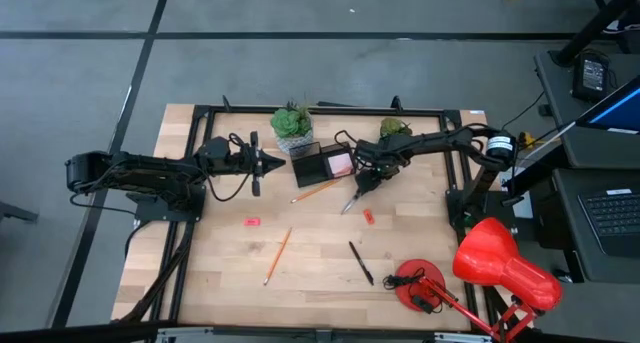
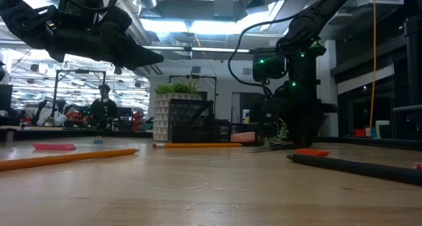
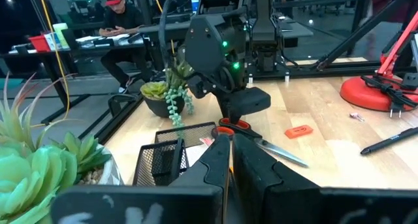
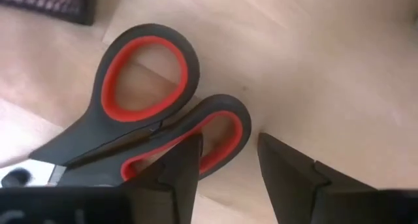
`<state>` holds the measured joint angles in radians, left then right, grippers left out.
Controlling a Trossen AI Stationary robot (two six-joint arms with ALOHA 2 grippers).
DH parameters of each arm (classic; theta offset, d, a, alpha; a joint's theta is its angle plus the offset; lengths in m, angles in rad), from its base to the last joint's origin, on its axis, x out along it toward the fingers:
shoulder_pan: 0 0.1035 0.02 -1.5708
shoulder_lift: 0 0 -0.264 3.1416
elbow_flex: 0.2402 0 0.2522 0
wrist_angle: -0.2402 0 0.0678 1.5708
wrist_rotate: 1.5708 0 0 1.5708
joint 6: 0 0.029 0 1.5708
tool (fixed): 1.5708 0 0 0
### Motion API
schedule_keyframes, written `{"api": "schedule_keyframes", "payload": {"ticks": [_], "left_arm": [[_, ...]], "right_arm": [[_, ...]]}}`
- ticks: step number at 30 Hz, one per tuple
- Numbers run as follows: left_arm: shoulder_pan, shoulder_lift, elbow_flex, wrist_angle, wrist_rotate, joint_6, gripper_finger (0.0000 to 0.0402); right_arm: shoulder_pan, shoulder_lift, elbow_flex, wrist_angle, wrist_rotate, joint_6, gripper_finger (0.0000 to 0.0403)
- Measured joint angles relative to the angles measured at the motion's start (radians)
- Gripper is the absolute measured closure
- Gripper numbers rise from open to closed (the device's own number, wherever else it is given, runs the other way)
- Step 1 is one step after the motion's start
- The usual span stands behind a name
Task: Pick and place office supplies into organizer
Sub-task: Put the black scissors into the black desk organizer
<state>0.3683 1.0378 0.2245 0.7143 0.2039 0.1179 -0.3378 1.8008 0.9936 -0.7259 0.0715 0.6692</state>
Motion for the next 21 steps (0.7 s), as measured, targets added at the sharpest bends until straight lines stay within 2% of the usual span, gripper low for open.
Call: {"api": "schedule_keyframes", "payload": {"ticks": [4, 9, 16, 21], "left_arm": [[0.0, 0.0, 0.0, 0.0, 0.0, 0.0, 0.0386], [0.0, 0.0, 0.0, 0.0, 0.0, 0.0, 0.0386], [0.0, 0.0, 0.0, 0.0, 0.0, -0.011, 0.0386], [0.0, 0.0, 0.0, 0.0, 0.0, -0.011, 0.0386]], "right_arm": [[-0.001, 0.001, 0.0, 0.007, 0.002, -0.072, 0.0262], [-0.001, 0.002, -0.001, 0.014, 0.002, -0.101, 0.0304], [-0.001, 0.002, -0.002, 0.021, 0.009, -0.099, 0.0363], [-0.001, 0.002, -0.002, 0.02, 0.011, -0.089, 0.0388]]}}
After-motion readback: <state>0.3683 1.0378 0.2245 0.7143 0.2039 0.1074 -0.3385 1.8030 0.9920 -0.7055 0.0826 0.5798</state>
